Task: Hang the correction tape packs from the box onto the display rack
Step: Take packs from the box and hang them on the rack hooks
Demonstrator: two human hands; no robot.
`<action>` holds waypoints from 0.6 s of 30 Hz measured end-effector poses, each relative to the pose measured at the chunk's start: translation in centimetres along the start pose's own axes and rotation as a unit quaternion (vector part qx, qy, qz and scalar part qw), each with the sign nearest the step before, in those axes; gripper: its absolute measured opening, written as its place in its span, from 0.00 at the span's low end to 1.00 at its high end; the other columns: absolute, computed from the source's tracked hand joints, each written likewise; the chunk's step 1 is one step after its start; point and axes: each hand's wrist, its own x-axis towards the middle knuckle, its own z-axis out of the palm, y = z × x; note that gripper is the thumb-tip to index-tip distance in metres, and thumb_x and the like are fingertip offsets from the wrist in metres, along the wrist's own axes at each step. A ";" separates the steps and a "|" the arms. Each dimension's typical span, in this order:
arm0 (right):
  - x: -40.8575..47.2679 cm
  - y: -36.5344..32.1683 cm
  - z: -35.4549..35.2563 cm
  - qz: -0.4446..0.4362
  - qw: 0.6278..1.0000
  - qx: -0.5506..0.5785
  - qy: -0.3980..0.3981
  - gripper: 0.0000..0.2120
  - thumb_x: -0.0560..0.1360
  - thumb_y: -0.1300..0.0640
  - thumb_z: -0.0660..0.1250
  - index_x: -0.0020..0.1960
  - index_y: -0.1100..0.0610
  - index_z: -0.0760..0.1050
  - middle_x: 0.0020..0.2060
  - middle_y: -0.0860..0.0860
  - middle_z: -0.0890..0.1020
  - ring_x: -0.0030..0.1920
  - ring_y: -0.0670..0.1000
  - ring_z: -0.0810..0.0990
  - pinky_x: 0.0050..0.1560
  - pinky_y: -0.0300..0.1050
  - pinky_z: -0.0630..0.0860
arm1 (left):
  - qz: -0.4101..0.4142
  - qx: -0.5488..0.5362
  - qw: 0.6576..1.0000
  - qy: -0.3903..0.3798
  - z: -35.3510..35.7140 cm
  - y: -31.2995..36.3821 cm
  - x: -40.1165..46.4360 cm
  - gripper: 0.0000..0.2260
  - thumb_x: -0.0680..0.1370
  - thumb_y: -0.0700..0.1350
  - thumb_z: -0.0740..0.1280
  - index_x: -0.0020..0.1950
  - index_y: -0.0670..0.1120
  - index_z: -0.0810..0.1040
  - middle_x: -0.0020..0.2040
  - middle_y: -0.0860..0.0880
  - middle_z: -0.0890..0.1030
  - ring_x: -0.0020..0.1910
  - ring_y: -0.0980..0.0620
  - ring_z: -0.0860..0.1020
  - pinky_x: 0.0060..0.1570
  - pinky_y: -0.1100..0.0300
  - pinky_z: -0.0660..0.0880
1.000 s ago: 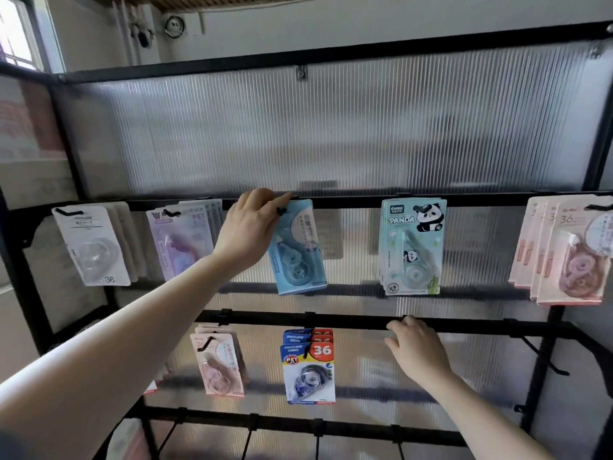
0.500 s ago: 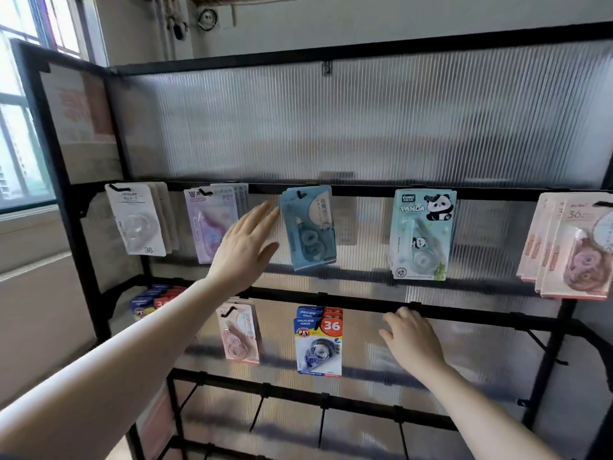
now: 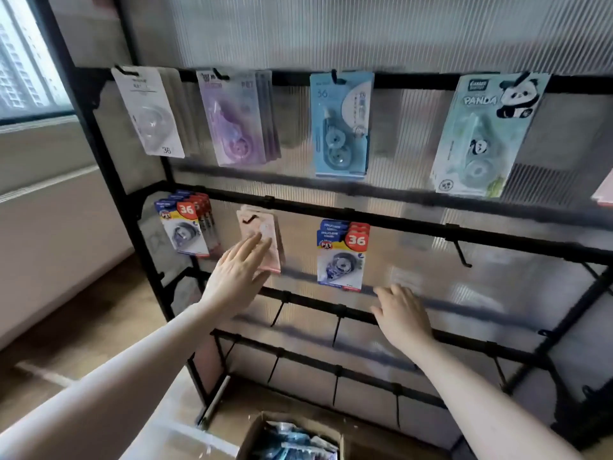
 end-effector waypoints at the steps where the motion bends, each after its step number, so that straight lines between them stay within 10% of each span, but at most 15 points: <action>1: -0.2 -0.2 0.8 0.000 1.000 0.000 -0.014 0.17 0.79 0.50 0.58 0.66 0.54 0.69 0.61 0.53 0.74 0.61 0.54 0.72 0.59 0.46 0.70 | -0.006 0.002 1.000 -0.012 0.8 -0.4 -1.0 0.26 0.75 0.48 0.64 0.73 0.45 0.64 0.72 0.42 0.66 0.71 0.42 0.64 0.68 0.46 0.63; 12: -3.2 -2.1 11.0 0.031 0.994 0.032 -0.096 0.18 0.80 0.51 0.58 0.68 0.54 0.67 0.64 0.54 0.72 0.63 0.55 0.70 0.61 0.48 0.69 | -0.062 -0.017 0.990 -0.123 10.6 -4.4 -10.3 0.27 0.75 0.54 0.54 0.72 0.44 0.66 0.72 0.44 0.66 0.72 0.44 0.63 0.69 0.46 0.63; 18: -6.9 -2.9 19.5 0.047 0.985 0.051 -0.155 0.19 0.80 0.52 0.58 0.69 0.54 0.66 0.63 0.54 0.72 0.64 0.55 0.69 0.62 0.48 0.67 | -0.087 -0.051 0.976 -0.192 18.7 -6.1 -16.5 0.24 0.76 0.48 0.65 0.71 0.42 0.68 0.71 0.42 0.68 0.70 0.41 0.65 0.67 0.45 0.64</action>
